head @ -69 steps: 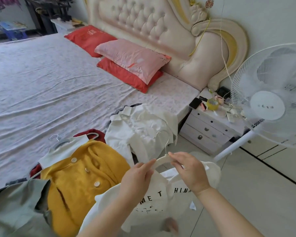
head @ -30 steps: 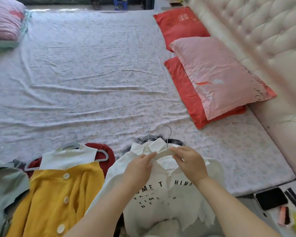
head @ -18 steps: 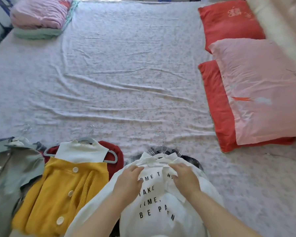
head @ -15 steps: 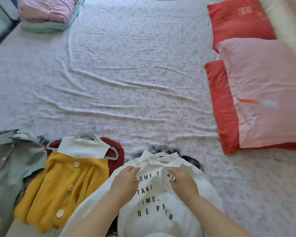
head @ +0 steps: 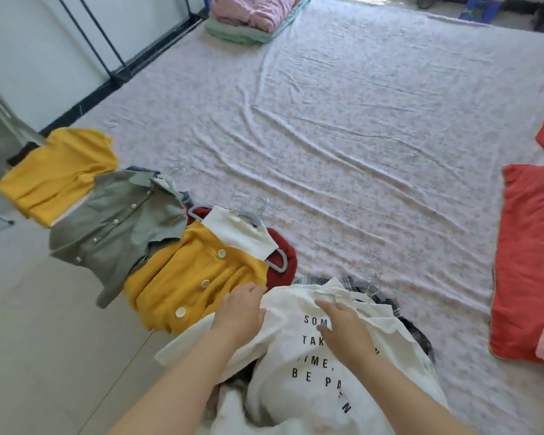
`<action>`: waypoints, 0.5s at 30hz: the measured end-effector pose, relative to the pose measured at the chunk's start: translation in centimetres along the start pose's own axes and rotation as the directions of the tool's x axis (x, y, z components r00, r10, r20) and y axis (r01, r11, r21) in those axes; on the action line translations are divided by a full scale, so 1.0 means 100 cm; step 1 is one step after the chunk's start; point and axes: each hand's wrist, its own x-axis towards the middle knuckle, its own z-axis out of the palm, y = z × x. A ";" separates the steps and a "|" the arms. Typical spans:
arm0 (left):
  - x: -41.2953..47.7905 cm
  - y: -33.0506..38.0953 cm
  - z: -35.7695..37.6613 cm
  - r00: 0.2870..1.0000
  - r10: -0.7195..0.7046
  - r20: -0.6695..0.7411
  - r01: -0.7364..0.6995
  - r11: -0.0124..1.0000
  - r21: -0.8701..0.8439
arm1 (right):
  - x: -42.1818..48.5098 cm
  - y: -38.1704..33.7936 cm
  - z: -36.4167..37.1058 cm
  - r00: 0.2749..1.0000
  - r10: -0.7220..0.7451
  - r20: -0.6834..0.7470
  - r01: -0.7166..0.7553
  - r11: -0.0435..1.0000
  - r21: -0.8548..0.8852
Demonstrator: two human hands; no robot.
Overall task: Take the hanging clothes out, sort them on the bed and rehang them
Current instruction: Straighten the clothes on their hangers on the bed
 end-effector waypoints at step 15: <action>-0.133 -0.257 -0.017 0.928 -0.372 -0.039 0.354 0.907 -0.227 | 0.019 -0.249 0.118 0.938 -0.279 0.204 0.330 0.900 -0.286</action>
